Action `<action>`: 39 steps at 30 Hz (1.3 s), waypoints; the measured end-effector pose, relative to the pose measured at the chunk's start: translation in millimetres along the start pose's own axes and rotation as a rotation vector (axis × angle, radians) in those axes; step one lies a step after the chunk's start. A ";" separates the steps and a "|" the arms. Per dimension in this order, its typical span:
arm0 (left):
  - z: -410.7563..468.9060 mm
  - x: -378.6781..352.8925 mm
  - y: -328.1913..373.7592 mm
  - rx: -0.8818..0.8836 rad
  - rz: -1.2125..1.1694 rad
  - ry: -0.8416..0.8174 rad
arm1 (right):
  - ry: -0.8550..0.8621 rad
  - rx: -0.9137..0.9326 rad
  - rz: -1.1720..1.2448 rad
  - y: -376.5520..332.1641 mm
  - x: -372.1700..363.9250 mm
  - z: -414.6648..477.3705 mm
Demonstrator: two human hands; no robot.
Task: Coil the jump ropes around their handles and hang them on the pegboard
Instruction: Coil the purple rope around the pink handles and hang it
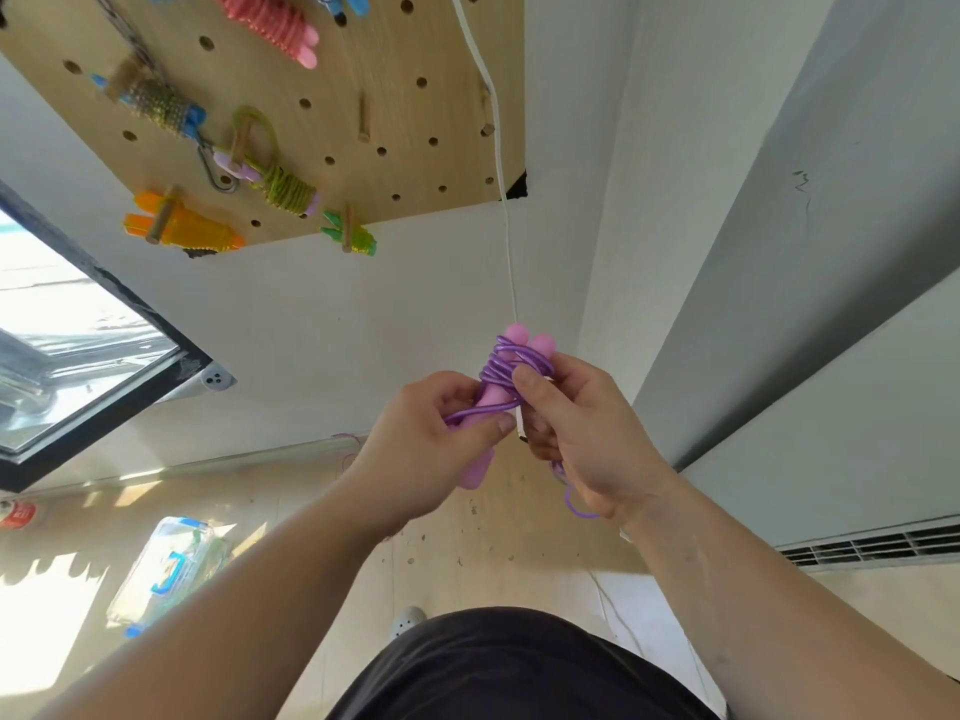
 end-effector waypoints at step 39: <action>11.5 16.1 10.2 0.065 -0.605 0.019 | -0.024 0.040 -0.107 -9.4 21.0 10.1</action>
Point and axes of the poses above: each hand's wrist, its own z-axis towards the middle knuckle, its own x-axis out of the back of the hand, y = z × x, the point moved 2 cm from there along z, towards the middle knuckle, and after that the axes turned 5 degrees about z, right-handed, at the moved point
